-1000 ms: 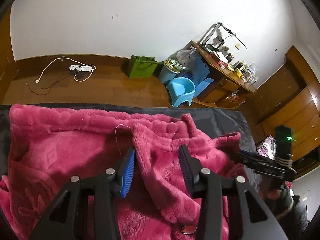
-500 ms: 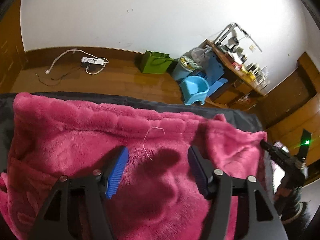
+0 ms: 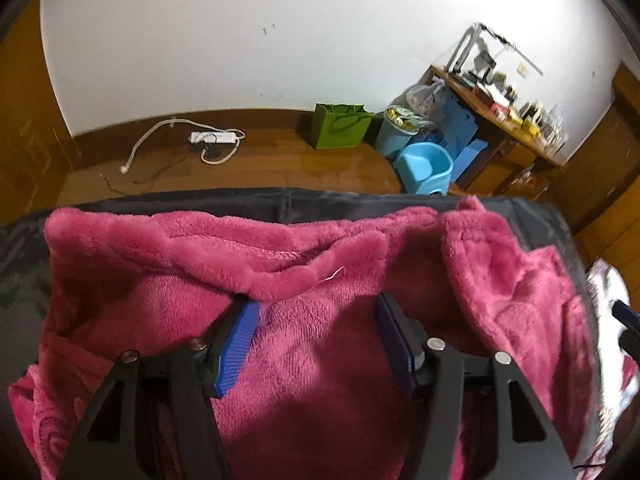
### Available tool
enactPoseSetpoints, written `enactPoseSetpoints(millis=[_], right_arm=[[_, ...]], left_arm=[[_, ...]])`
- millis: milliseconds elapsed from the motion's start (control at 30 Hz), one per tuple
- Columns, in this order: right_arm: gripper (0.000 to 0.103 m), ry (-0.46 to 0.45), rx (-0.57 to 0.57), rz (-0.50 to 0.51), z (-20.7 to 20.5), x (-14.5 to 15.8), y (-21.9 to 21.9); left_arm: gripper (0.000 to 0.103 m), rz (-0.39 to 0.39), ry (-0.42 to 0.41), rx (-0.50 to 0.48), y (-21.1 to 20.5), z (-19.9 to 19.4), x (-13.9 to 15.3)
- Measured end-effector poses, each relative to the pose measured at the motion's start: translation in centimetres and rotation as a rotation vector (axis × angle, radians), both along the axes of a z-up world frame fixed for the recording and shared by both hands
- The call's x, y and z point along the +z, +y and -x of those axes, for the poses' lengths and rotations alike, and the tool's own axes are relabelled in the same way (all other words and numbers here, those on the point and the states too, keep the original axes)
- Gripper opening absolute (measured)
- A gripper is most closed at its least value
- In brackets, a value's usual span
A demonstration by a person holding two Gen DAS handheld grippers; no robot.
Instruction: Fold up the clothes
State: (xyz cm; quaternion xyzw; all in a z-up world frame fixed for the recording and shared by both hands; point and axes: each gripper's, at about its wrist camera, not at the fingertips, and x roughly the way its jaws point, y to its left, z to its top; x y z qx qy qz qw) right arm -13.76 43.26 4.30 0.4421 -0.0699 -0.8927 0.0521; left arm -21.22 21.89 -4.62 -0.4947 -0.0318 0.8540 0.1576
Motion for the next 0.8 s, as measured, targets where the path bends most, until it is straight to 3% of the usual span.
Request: enactPoseSetpoints(millis=[100, 300, 433, 567, 800], right_arm=[[0.074, -0.054, 0.077, -0.011, -0.6, -2.2, -2.5], [0.074, -0.180, 0.078, -0.069, 0.4, -6.9, -3.0], [0.074, -0.148, 0.030, 0.053, -0.6, -5.3, -0.9], [0.074, -0.116, -0.092, 0.195, -3.9, -4.1, 3.8], [0.074, -0.204, -0.238, 0.435, -8.4, -7.4, 10.3]], left_arm=[[0.065, -0.008, -0.008, 0.004, -0.2, -0.3, 0.5], [0.065, -0.059, 0.021, -0.055, -0.7, -3.0, 5.0], [0.069, -0.055, 0.054, -0.137, -0.5, -6.2, 7.4], [0.071, -0.062, 0.035, -0.177, -0.5, -9.0, 7.4], [0.071, -0.039, -0.032, -0.182, -0.6, -12.1, 4.9]])
